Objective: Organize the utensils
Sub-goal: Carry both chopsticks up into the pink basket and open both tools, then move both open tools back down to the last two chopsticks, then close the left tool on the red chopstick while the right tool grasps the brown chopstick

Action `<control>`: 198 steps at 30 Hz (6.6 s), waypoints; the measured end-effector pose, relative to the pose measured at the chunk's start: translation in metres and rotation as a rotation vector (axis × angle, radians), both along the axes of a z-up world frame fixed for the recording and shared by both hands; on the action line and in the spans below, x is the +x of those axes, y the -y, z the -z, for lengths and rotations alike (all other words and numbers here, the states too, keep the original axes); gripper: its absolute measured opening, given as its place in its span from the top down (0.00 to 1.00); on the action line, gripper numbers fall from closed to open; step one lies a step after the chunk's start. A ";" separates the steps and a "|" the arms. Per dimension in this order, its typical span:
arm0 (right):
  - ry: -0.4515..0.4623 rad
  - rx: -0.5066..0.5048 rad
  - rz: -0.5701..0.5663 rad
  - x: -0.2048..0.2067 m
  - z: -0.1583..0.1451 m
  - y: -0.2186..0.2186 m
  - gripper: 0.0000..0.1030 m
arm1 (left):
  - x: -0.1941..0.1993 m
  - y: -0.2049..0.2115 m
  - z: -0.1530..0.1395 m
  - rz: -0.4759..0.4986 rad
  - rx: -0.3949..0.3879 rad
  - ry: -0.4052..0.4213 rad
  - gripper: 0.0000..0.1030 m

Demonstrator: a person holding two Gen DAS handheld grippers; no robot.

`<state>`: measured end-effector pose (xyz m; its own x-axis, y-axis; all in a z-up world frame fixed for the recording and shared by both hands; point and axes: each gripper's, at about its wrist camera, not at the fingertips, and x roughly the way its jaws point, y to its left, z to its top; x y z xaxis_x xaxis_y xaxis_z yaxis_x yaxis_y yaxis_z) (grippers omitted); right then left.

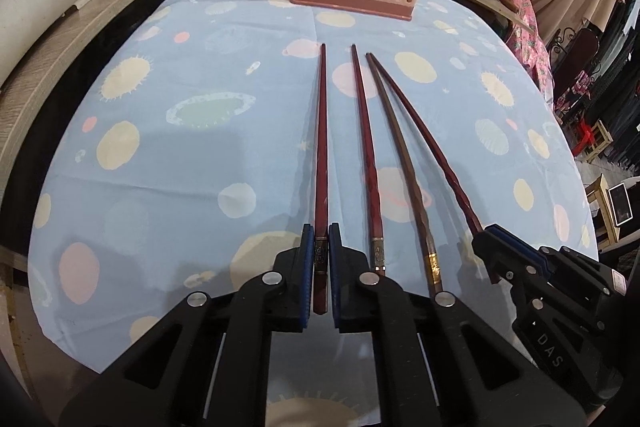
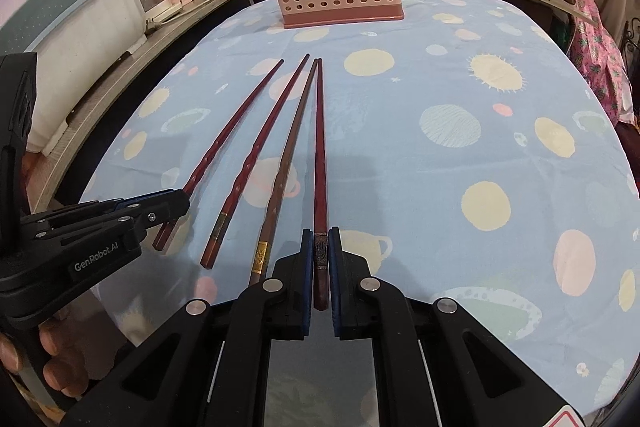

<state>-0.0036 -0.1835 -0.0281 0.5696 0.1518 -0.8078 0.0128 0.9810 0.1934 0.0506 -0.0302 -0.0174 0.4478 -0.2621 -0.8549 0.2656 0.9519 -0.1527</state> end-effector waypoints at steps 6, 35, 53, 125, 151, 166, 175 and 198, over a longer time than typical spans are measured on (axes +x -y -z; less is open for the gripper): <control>0.061 0.005 0.014 0.005 -0.027 0.006 0.93 | 0.008 -0.006 -0.024 -0.021 -0.033 0.034 0.93; 0.485 0.093 0.163 0.111 -0.203 0.081 0.93 | 0.128 0.002 -0.207 -0.110 -0.165 0.363 0.93; 0.705 0.134 0.225 0.210 -0.293 0.098 0.93 | 0.209 0.027 -0.292 -0.187 -0.229 0.603 0.93; 0.251 0.081 0.095 0.089 -0.104 0.043 0.80 | 0.101 0.005 -0.100 -0.132 -0.028 0.274 0.68; -0.001 0.038 -0.071 0.000 0.001 -0.018 0.80 | 0.019 -0.003 -0.006 -0.067 0.042 0.077 0.62; -0.027 0.013 -0.120 -0.001 0.010 -0.032 0.83 | 0.011 -0.002 0.002 -0.051 0.050 0.053 0.51; -0.027 0.009 -0.056 0.000 0.012 -0.019 0.93 | 0.004 0.007 0.003 -0.015 0.048 0.047 0.44; -0.027 0.030 0.031 -0.003 0.012 0.002 0.93 | -0.007 0.023 0.015 0.057 0.066 0.004 0.64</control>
